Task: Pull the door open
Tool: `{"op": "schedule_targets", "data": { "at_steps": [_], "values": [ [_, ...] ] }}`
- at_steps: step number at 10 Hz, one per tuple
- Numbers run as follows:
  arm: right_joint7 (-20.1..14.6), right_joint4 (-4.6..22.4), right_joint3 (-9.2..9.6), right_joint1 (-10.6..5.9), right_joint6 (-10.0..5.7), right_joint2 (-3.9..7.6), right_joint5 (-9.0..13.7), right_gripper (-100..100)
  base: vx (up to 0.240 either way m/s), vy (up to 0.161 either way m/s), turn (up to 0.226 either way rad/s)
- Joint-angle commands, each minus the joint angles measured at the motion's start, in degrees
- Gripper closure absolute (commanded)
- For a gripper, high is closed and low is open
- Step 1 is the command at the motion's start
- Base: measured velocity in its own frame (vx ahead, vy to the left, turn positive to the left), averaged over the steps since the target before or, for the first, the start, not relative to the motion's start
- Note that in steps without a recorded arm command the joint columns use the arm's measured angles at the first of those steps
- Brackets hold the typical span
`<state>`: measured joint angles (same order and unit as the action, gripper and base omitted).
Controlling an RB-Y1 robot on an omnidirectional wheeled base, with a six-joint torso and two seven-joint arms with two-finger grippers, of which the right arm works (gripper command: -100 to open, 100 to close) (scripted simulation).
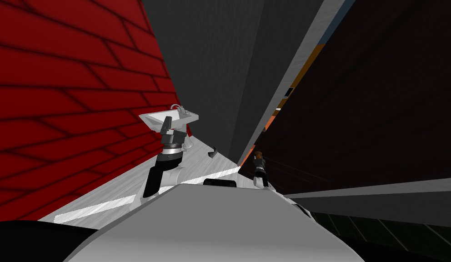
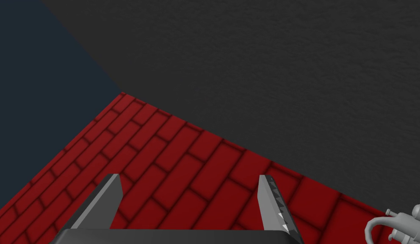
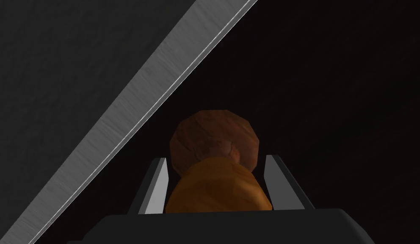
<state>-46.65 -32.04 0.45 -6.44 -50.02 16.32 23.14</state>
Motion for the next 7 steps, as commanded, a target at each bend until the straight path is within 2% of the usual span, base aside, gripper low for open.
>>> {"op": "schedule_targets", "data": {
  "at_steps": [1,7],
  "values": [
    [-2.86,-0.06,0.50,0.19,0.16,0.01,0.90,100,-0.048,-0.020,0.053],
    [-10.67,0.12,1.46,0.01,0.15,0.24,2.52,100,-0.029,-0.007,0.026]
  ]
}}
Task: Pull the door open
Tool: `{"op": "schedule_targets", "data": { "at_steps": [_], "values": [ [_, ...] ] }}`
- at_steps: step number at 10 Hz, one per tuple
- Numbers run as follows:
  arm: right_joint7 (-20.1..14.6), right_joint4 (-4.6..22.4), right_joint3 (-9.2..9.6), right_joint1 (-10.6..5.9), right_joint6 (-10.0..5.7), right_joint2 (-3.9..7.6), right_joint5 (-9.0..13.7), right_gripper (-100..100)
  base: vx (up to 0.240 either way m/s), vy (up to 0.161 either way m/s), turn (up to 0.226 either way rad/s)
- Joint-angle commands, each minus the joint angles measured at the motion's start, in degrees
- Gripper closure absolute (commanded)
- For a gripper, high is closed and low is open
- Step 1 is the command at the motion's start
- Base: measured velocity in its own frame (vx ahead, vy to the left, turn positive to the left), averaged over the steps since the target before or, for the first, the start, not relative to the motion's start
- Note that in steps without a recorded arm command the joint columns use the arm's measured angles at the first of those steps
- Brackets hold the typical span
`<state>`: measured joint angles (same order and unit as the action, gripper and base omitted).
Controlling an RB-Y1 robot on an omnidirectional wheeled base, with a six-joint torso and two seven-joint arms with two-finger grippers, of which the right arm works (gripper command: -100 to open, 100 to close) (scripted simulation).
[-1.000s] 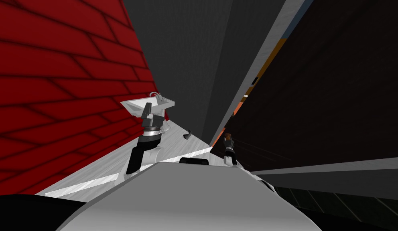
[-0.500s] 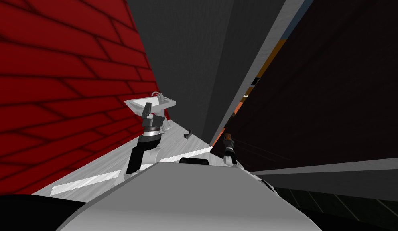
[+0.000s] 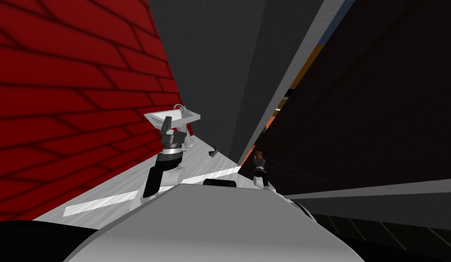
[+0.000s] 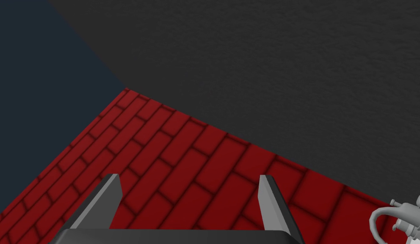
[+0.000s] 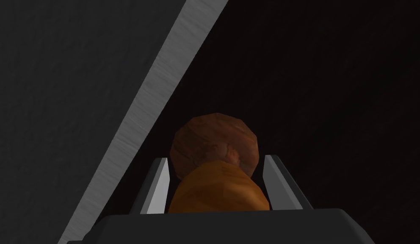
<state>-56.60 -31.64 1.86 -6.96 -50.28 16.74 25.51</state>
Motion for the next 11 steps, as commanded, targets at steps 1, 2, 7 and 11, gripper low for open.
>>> {"op": "schedule_targets", "data": {
  "at_steps": [1,2,7,11],
  "values": [
    [-2.86,-0.23,0.34,0.48,0.41,-0.11,0.64,100,-0.031,-0.008,0.033],
    [-4.44,-0.17,0.62,0.42,0.40,-0.04,1.13,100,-0.039,-0.015,0.044],
    [-11.56,-0.02,1.44,0.27,0.40,0.16,2.51,100,-0.028,-0.008,0.023],
    [-17.37,0.11,2.12,0.14,0.39,0.33,3.68,100,-0.030,-0.009,0.027]
  ]
}}
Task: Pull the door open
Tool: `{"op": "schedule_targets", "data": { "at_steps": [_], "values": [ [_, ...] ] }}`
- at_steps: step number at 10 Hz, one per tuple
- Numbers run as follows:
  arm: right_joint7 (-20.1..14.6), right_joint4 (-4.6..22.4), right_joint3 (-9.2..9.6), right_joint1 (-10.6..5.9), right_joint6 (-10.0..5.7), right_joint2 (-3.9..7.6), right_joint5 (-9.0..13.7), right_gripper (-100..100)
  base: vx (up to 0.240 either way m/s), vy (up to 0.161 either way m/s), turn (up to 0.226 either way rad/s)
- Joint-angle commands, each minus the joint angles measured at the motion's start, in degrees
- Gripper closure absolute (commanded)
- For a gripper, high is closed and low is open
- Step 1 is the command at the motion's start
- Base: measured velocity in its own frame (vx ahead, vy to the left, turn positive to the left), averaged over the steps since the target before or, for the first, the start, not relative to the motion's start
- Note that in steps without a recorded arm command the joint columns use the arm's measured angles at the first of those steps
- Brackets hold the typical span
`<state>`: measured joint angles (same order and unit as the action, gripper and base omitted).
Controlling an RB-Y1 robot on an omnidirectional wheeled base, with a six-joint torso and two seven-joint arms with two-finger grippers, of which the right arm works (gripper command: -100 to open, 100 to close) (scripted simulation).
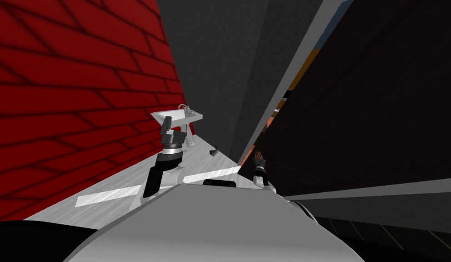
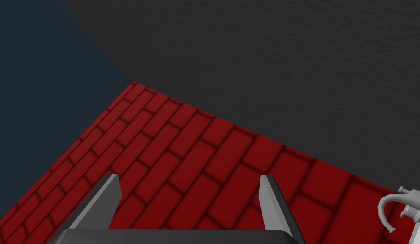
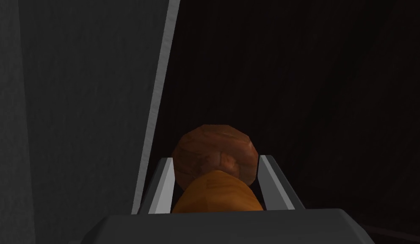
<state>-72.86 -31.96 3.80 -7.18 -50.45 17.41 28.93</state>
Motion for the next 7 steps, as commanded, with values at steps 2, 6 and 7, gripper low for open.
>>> {"op": "schedule_targets", "data": {
  "at_steps": [2,6,7],
  "values": [
    [-4.39,0.51,0.58,0.28,0.56,-0.23,0.97,100,-0.027,-0.007,0.023],
    [-10.49,0.63,1.22,0.17,0.56,-0.07,2.05,100,-0.029,-0.012,0.024],
    [-11.61,0.65,1.34,0.14,0.56,-0.04,2.25,100,-0.022,-0.009,0.016]
  ]
}}
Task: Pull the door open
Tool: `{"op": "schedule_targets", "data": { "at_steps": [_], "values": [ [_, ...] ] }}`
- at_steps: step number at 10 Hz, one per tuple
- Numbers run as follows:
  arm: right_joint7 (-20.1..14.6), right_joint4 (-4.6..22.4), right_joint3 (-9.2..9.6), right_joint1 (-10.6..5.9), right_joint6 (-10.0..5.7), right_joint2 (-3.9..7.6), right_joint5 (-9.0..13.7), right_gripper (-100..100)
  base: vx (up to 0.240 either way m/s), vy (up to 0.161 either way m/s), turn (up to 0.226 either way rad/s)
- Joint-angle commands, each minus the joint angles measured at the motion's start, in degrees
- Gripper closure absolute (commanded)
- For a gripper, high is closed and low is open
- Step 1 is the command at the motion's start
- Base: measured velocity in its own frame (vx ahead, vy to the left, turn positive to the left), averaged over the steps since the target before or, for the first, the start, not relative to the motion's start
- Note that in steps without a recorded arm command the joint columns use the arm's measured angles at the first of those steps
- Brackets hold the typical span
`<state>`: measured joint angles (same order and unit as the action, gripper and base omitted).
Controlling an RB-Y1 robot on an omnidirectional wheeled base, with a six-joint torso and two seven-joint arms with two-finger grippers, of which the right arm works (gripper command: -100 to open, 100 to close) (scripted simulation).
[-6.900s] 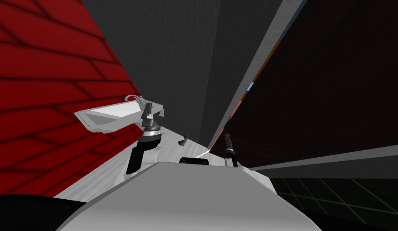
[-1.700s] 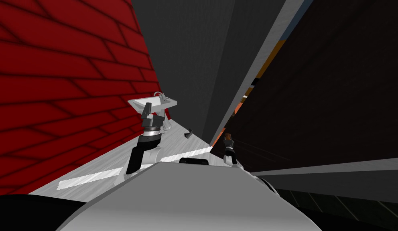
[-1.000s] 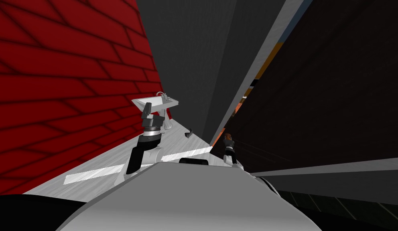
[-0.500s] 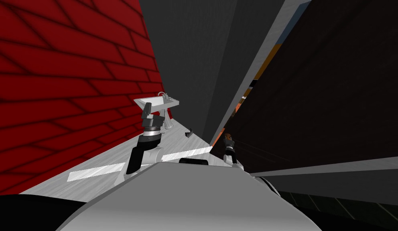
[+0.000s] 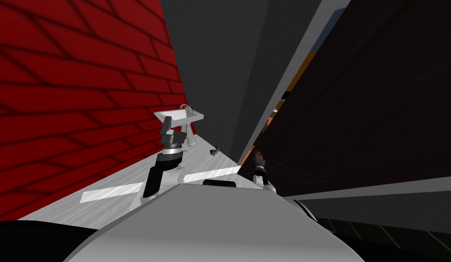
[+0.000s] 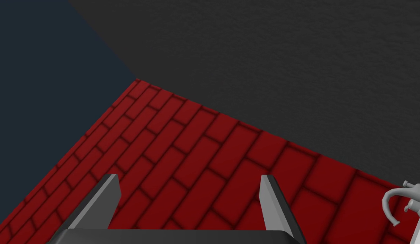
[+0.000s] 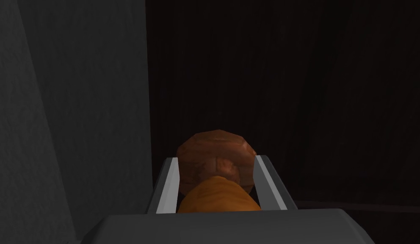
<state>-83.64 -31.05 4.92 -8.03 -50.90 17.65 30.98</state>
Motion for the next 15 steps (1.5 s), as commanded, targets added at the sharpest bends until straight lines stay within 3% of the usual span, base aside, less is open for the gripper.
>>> {"op": "schedule_targets", "data": {
  "at_steps": [1,3,4,7,12,14,15],
  "values": [
    [-1.59,-0.24,0.30,0.98,1.01,-0.26,0.34,100,-0.017,-0.003,0.011],
    [-3.88,-0.19,0.54,0.94,1.01,-0.20,0.74,100,-0.013,-0.006,0.017],
    [-3.28,0.58,0.39,-0.30,-0.18,0.27,0.49,100,-0.012,-0.001,0.001],
    [-5.06,0.33,1.59,0.04,-0.43,0.88,-0.17,100,-0.139,0.000,0.059],
    [-10.10,-0.08,5.67,1.64,-0.77,2.64,-2.41,100,-0.231,-0.025,0.084],
    [-10.10,-0.08,5.67,1.64,-0.77,2.64,-2.41,100,-0.111,-0.009,0.015],
    [-10.35,0.90,5.66,0.71,-2.03,2.65,-2.50,100,-0.025,0.006,-0.010]
  ]
}}
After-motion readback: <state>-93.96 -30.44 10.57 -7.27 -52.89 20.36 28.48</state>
